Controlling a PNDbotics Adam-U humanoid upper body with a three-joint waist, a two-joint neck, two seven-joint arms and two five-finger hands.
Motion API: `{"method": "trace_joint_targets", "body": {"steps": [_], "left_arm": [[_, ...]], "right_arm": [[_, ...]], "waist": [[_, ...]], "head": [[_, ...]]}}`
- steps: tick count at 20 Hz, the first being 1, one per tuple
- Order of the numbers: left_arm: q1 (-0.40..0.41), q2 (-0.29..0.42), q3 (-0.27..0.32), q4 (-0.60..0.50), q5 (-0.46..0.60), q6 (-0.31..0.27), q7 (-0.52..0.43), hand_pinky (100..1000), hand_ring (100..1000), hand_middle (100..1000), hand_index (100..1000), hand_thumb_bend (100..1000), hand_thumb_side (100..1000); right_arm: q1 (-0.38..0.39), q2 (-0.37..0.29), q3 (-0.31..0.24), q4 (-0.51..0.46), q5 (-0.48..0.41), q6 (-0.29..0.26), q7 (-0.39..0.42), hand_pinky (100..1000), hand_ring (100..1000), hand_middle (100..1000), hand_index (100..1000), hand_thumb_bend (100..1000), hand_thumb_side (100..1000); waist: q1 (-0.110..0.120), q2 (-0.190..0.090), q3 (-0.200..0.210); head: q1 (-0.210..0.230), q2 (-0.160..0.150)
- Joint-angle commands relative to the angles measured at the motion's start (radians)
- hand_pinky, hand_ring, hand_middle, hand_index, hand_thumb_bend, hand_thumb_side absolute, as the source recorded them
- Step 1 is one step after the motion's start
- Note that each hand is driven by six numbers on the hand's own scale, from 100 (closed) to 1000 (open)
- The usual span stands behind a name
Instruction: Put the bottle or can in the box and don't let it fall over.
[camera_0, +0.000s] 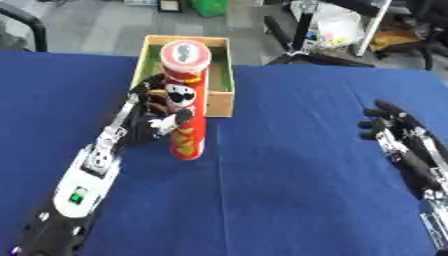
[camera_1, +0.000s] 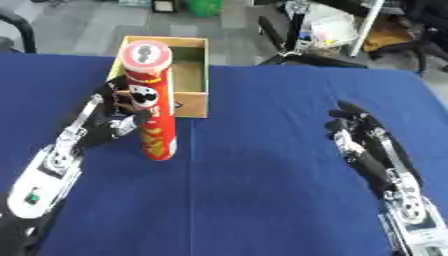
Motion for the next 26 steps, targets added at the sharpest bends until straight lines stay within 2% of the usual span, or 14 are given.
{"method": "trace_joint_targets", "body": {"steps": [1,10,16,20,26], "left_arm": [[-0.023,0.001,0.000,-0.004,-0.006,-0.004,0.003,663,726,805,953,713,570],[-0.039,0.007,-0.009,0.012,-0.017,-0.026,-0.058,677,740,813,958,742,593],[-0.052,0.006,-0.013,0.030,-0.023,-0.030,-0.062,682,746,825,964,753,615],[-0.048,0.007,-0.011,0.030,-0.027,-0.034,-0.064,691,753,831,970,810,642],[-0.048,0.011,-0.008,0.020,-0.045,-0.049,-0.112,710,772,842,979,827,658]], "right_arm": [[-0.010,-0.011,-0.001,-0.010,-0.005,-0.002,0.004,736,762,785,907,100,459],[-0.011,-0.010,-0.001,-0.009,-0.005,-0.002,0.004,736,762,786,907,100,460],[-0.011,-0.009,0.000,-0.008,-0.006,-0.002,0.005,736,761,786,907,100,460],[-0.011,-0.009,-0.001,-0.007,-0.007,-0.002,0.005,736,762,786,907,100,461],[-0.011,-0.009,-0.001,-0.006,-0.008,-0.002,0.007,736,762,787,907,100,461]], "waist": [[0.002,-0.013,-0.003],[0.001,-0.013,-0.004],[-0.002,-0.012,-0.006],[-0.003,-0.011,-0.006],[-0.004,-0.011,-0.003]], "head": [[0.002,-0.009],[0.004,-0.010],[0.006,-0.012],[0.006,-0.012],[0.007,-0.013]]}}
